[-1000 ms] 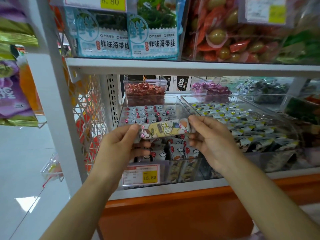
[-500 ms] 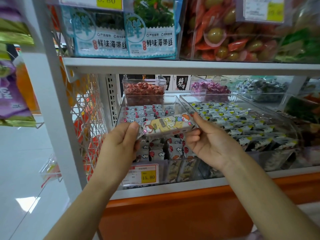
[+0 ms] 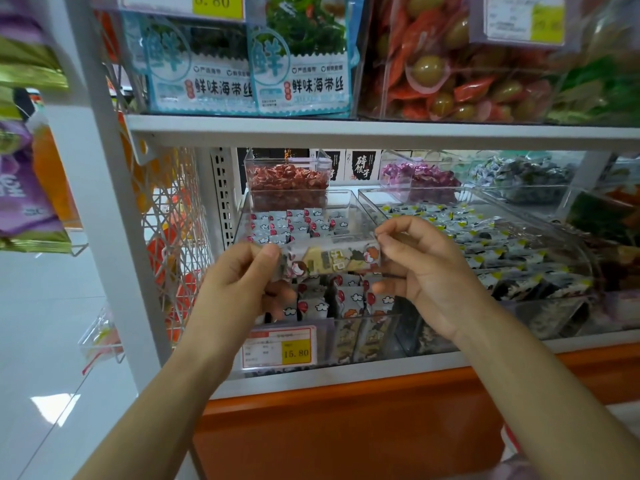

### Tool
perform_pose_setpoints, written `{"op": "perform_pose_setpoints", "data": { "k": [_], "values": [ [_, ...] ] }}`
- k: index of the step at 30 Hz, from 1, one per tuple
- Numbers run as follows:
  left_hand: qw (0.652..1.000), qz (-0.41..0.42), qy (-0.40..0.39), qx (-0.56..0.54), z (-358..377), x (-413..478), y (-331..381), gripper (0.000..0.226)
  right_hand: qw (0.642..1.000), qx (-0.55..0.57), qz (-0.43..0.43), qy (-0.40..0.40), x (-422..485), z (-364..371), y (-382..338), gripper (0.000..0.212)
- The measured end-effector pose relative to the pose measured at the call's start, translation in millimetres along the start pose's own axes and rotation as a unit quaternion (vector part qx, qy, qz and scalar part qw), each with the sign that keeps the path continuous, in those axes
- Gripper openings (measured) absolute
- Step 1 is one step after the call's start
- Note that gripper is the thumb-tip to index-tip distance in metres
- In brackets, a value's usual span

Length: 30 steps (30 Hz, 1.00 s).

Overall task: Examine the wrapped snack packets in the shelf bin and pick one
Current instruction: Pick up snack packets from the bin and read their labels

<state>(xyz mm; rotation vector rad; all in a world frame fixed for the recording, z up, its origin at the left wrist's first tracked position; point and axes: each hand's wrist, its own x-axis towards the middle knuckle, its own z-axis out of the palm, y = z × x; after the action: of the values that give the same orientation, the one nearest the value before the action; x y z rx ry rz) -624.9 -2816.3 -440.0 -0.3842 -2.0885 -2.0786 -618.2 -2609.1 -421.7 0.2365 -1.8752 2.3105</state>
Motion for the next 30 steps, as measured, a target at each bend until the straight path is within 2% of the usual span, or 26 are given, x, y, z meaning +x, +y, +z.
{"op": "perform_pose_setpoints", "data": {
  "k": [2,4,7,8,13,19,23,27,30],
  "values": [
    [0.999,-0.024,-0.009,-0.037,-2,1,0,0.027,1.0,0.003,-0.003,-0.009,1,-1,-1,0.021],
    [1.0,-0.016,-0.012,-0.021,-3,2,0,0.038,1.0,0.002,-0.01,-0.021,2,0,0,0.022],
    [1.0,-0.002,-0.012,-0.003,-2,1,2,0.045,0.998,0.027,-0.018,-0.047,1,3,2,0.006],
    [1.0,0.001,-0.018,-0.007,-2,0,2,0.045,0.998,0.021,-0.026,-0.046,1,3,4,0.009],
    [0.997,0.025,-0.066,0.009,-1,-3,6,0.04,0.985,-0.16,-0.068,0.01,2,5,10,0.011],
    [0.993,0.04,-0.091,0.069,-2,-4,5,0.034,0.972,-0.204,-0.108,0.038,0,8,8,0.013],
    [0.989,0.031,-0.089,0.111,2,-4,3,0.017,0.953,-0.253,-0.154,0.061,-2,11,9,0.014],
    [0.986,0.042,-0.059,0.153,4,-4,4,0.011,0.943,-0.284,-0.168,0.03,-4,15,11,0.012],
    [0.985,0.044,-0.049,0.16,1,-3,6,0.015,0.945,-0.285,-0.162,0.01,-3,14,12,0.013]
  ]
}}
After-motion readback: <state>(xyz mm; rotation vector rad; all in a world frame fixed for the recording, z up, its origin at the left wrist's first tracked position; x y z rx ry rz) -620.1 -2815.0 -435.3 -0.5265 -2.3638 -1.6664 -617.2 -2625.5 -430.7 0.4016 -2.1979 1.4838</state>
